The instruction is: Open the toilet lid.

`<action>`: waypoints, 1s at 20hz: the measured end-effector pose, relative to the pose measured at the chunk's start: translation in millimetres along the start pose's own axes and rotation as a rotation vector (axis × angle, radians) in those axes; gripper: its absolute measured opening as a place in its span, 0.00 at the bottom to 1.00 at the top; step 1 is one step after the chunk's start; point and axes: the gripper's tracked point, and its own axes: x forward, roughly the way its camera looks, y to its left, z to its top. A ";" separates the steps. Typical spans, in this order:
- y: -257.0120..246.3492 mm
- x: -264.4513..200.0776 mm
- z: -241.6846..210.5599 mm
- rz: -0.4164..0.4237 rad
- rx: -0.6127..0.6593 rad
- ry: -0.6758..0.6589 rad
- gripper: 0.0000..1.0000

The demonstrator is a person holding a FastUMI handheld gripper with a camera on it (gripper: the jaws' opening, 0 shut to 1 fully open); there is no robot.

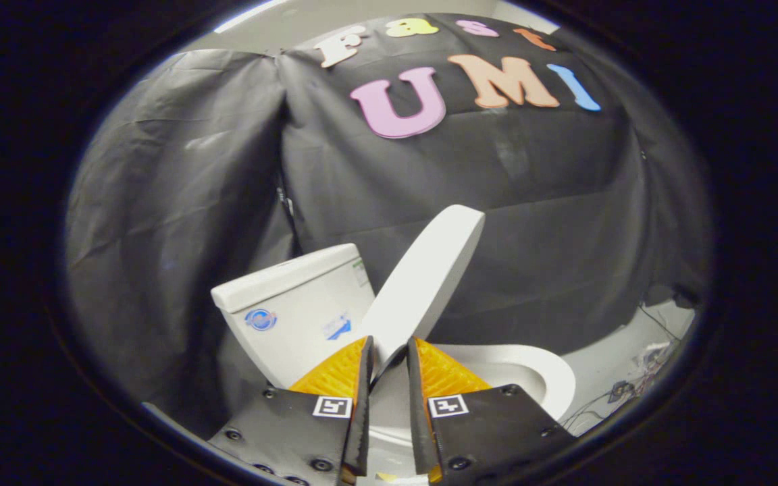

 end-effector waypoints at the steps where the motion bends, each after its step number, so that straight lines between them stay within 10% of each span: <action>1: 7.9 4.1 4.4 0.022 -0.015 -0.001 0.27; 20: 155.5 81.8 20.6 0.391 -0.209 0.038 0.33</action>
